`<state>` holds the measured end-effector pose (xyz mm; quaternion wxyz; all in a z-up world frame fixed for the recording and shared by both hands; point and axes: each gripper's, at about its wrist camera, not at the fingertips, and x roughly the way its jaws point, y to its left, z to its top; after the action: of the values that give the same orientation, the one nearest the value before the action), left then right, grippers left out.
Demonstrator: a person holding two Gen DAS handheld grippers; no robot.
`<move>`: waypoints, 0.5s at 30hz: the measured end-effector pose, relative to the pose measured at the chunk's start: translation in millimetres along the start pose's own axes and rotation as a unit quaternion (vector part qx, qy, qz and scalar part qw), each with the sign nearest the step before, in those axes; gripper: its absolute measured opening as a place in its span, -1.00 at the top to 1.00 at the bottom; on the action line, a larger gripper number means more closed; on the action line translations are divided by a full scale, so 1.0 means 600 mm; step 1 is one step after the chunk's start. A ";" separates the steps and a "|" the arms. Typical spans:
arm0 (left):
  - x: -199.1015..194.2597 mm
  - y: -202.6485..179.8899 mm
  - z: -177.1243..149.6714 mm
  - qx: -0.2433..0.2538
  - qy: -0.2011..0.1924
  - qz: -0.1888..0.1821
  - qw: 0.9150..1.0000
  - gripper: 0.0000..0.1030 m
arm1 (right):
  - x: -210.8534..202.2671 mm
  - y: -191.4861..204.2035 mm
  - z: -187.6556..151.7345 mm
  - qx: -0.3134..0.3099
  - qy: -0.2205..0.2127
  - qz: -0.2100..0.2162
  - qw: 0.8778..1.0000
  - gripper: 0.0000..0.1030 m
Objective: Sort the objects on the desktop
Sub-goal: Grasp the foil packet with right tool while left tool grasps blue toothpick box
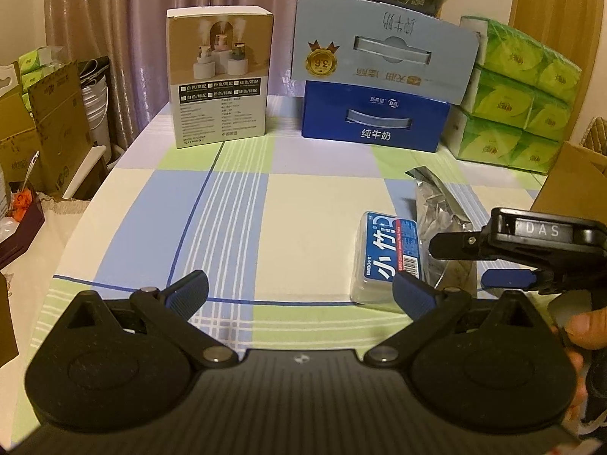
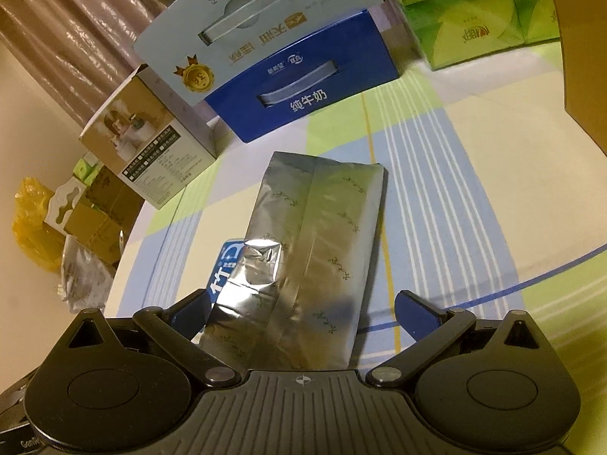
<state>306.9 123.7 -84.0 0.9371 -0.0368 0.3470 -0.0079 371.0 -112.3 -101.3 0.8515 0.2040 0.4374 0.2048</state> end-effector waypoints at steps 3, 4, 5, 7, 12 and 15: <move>0.004 0.001 -0.001 0.000 0.002 0.001 1.000 -0.97 | 0.001 0.001 0.000 0.008 0.012 0.016 1.000 -0.61; 0.005 0.001 -0.002 0.001 0.003 0.001 1.000 -0.97 | 0.001 0.002 0.000 0.008 0.015 0.016 1.000 -0.50; 0.005 0.000 -0.002 0.002 0.004 0.001 1.000 -0.97 | 0.001 0.004 0.000 0.004 0.016 0.010 1.000 -0.44; 0.007 -0.001 -0.003 0.003 0.006 0.000 1.000 -0.97 | -0.001 0.004 0.001 -0.003 0.017 0.008 1.000 -0.34; 0.008 -0.010 -0.004 0.014 0.004 -0.007 1.000 -0.97 | -0.018 0.001 0.008 -0.025 0.019 -0.021 0.999 -0.05; 0.009 -0.019 -0.003 0.021 0.002 -0.016 1.000 -0.97 | -0.037 0.006 0.009 -0.075 0.011 -0.058 0.995 0.00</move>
<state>310.1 112.2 -88.2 0.9367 -0.0227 0.3480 -0.0307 362.8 -121.9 -82.1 0.8702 0.1118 0.4410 0.1892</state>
